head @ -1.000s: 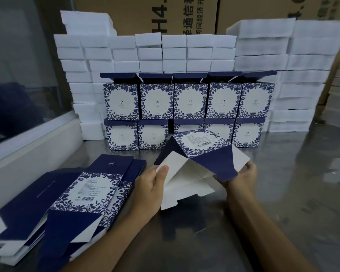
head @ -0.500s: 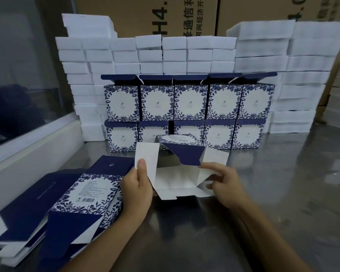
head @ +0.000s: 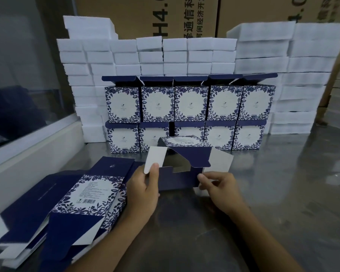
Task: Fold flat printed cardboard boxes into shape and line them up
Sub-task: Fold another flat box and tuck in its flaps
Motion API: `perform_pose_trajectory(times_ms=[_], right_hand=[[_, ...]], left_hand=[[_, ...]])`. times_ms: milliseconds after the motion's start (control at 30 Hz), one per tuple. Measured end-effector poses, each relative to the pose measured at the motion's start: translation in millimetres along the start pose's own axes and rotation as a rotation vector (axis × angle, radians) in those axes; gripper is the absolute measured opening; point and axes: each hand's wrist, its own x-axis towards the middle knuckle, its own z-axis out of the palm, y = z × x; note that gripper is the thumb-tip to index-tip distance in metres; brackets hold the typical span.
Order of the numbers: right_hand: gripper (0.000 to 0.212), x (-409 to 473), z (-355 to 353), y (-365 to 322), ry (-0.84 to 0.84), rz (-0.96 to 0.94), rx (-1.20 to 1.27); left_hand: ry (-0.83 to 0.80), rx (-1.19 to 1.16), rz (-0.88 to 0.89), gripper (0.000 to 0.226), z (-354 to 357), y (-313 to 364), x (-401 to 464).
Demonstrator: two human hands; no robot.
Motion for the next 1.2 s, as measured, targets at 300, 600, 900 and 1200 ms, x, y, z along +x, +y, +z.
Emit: perform_pose_trajectory(times_ms=[300, 600, 900, 1200], right_hand=[[0.013, 0, 5, -9, 0.241, -0.134, 0.001], [0.028, 5, 21, -7, 0.477, 0.052, 0.150], [0.034, -5, 38, -12, 0.066, 0.270, 0.350], [0.045, -15, 48, -17, -0.130, -0.027, -0.132]], left_hand=[[-0.088, 0.237, 0.126, 0.041, 2, -2, -3], [-0.176, 0.098, -0.112, 0.052, 5, -15, -3], [-0.353, -0.029, -0.449, 0.039, 10, -17, -6], [-0.428, -0.149, -0.470, 0.029, 5, -5, -3]])
